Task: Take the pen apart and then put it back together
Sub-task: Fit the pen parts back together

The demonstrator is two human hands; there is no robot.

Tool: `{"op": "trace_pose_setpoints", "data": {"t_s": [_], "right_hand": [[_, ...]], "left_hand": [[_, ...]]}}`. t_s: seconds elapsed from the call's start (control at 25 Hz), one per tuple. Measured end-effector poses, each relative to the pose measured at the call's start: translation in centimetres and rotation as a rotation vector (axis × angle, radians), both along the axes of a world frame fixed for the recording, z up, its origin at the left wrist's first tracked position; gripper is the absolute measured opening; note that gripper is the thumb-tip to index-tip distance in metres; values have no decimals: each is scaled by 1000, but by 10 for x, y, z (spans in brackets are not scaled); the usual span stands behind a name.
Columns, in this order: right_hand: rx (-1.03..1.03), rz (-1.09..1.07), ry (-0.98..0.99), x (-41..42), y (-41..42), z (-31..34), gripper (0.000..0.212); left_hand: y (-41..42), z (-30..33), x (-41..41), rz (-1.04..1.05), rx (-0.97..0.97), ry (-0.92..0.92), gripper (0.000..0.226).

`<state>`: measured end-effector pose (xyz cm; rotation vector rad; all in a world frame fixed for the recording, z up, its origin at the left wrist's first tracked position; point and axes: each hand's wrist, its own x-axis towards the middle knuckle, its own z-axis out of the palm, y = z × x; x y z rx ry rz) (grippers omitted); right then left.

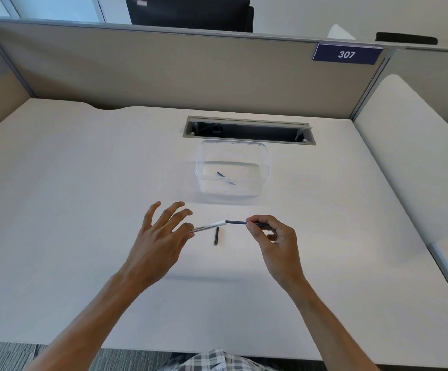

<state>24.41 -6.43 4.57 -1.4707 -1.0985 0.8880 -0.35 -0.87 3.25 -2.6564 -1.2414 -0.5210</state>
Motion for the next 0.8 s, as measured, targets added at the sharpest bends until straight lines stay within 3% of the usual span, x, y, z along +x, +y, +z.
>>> {"op": "trace_pose_setpoints", "data": {"t_s": [0.44,0.8], "right_hand": [[17,110,-107,6,-1,7,9],[-16,123,-81,7,2,8,9]], "left_hand": [[0,2,-3,-8,40,41,26],[-1,3,-8,-22,-15,-16,27]]}}
